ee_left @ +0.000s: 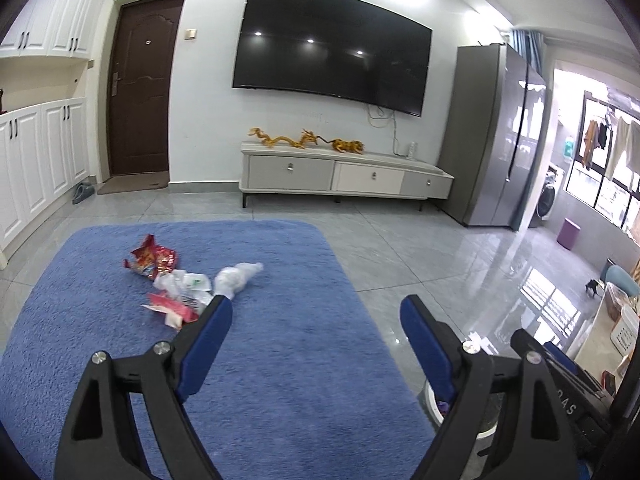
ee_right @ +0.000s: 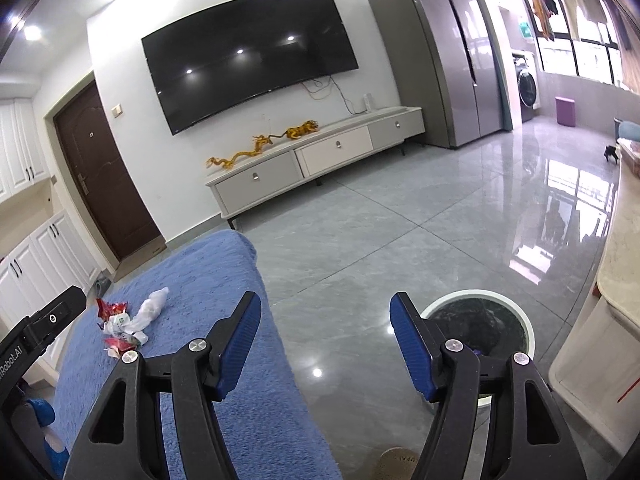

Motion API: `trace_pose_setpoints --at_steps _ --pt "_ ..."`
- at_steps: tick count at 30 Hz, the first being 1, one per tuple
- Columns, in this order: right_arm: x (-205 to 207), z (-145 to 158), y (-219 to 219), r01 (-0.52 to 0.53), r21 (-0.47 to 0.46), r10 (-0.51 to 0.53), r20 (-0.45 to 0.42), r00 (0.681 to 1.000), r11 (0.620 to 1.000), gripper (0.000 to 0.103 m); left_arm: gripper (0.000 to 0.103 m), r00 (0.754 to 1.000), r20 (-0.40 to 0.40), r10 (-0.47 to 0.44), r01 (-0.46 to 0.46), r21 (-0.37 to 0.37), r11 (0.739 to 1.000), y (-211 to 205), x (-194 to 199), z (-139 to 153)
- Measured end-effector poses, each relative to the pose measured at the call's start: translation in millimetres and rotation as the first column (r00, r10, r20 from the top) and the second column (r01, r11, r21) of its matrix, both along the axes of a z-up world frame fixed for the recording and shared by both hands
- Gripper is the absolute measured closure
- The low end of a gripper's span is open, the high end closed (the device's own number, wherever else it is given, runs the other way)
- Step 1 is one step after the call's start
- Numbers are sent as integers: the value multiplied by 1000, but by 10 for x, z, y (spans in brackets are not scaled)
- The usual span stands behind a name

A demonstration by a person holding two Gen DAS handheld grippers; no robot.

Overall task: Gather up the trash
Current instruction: 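Move both tools back to the trash pile on the rug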

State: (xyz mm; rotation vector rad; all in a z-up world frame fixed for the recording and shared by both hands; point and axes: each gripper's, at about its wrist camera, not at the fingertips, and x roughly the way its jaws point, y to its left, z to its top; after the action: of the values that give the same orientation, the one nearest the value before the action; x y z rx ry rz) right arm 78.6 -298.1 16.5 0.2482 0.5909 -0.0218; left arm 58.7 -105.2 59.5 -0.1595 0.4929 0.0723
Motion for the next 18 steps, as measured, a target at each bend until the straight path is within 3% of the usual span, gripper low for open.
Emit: trace_pose_setpoints --at_steps 18 --pt "71 22 613 -75 -90 74 -10 997 993 36 17 997 -14 76 -77 -53 996 681 -12 -233"
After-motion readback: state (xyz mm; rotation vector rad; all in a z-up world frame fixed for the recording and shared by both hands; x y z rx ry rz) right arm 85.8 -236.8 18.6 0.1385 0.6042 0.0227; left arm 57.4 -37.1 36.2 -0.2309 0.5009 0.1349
